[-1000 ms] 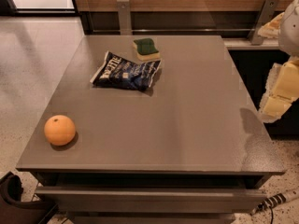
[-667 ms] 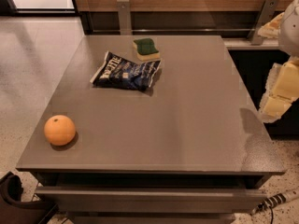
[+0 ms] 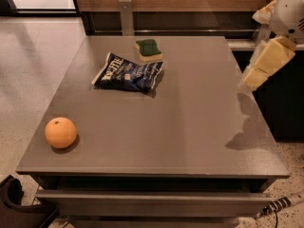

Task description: Move sponge near orange

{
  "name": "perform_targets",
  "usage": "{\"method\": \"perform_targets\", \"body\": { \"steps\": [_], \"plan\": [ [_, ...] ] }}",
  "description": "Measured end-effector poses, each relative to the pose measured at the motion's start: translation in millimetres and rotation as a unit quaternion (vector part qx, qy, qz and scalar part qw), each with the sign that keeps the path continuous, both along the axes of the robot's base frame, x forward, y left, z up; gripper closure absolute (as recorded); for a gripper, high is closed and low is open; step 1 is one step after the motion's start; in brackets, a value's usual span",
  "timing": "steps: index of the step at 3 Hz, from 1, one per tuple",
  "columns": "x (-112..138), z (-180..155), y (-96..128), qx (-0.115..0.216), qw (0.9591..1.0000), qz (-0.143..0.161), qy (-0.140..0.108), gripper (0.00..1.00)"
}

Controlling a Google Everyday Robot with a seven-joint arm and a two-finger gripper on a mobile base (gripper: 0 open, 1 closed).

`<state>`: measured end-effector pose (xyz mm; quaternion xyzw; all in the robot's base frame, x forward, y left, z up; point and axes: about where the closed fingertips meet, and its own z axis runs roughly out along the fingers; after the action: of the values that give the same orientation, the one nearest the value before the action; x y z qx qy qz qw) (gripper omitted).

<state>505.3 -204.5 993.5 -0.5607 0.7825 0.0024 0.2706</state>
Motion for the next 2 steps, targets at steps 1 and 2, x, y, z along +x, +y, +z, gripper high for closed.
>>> {"method": "perform_targets", "body": {
  "steps": [1, 2],
  "plan": [
    [49.9, 6.2, 22.5, 0.094, 0.9947, -0.018, -0.038, 0.00],
    [106.1, 11.5, 65.2, 0.208, 0.9749, -0.028, -0.074, 0.00]
  ]
}}
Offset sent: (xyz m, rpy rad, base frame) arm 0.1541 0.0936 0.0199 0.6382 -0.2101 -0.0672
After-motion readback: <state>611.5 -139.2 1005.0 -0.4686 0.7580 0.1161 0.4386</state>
